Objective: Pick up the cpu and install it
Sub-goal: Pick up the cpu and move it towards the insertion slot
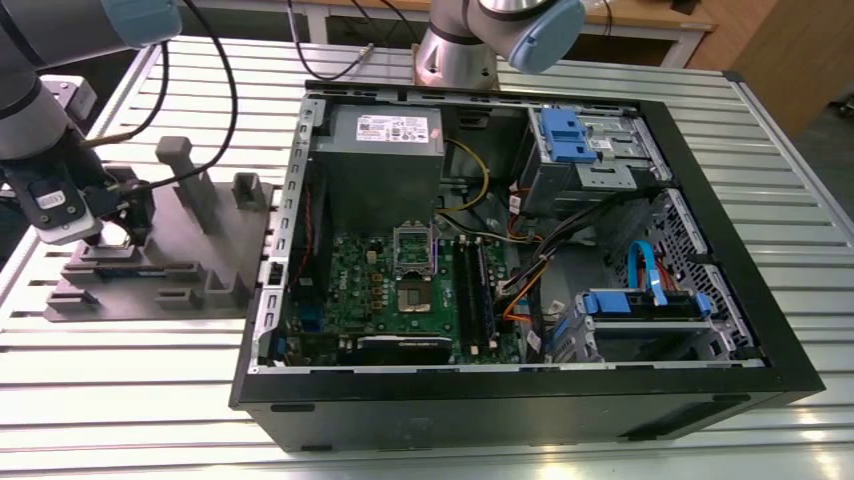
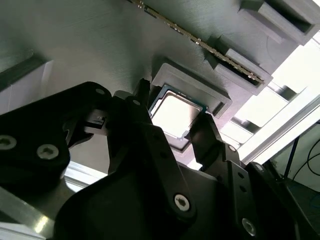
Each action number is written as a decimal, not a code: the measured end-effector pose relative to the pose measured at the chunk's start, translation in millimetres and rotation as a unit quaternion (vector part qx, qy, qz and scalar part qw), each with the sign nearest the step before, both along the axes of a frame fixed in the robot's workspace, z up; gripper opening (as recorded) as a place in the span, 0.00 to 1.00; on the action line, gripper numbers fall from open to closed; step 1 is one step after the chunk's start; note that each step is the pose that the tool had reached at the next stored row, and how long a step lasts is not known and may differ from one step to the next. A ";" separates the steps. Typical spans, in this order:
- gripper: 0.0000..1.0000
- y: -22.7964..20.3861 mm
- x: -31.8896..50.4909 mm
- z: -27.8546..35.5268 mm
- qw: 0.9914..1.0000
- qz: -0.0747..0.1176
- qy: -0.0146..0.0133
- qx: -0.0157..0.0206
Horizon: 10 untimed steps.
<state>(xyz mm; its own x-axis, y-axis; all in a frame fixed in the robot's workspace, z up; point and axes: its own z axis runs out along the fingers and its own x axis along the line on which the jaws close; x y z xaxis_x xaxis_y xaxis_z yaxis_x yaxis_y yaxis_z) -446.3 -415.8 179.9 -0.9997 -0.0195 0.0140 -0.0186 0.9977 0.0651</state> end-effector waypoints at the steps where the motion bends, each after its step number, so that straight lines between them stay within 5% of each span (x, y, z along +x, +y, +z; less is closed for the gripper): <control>1: 0.60 0.1 -0.2 0.5 1.000 0.000 0.000 0.000; 10: 0.60 1.3 -2.5 1.1 1.000 0.000 0.000 0.000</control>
<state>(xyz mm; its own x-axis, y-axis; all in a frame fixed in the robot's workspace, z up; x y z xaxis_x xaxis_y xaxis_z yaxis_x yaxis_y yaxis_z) -448.8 -414.5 181.1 -0.9997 -0.0188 0.0135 -0.0179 0.9977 0.0650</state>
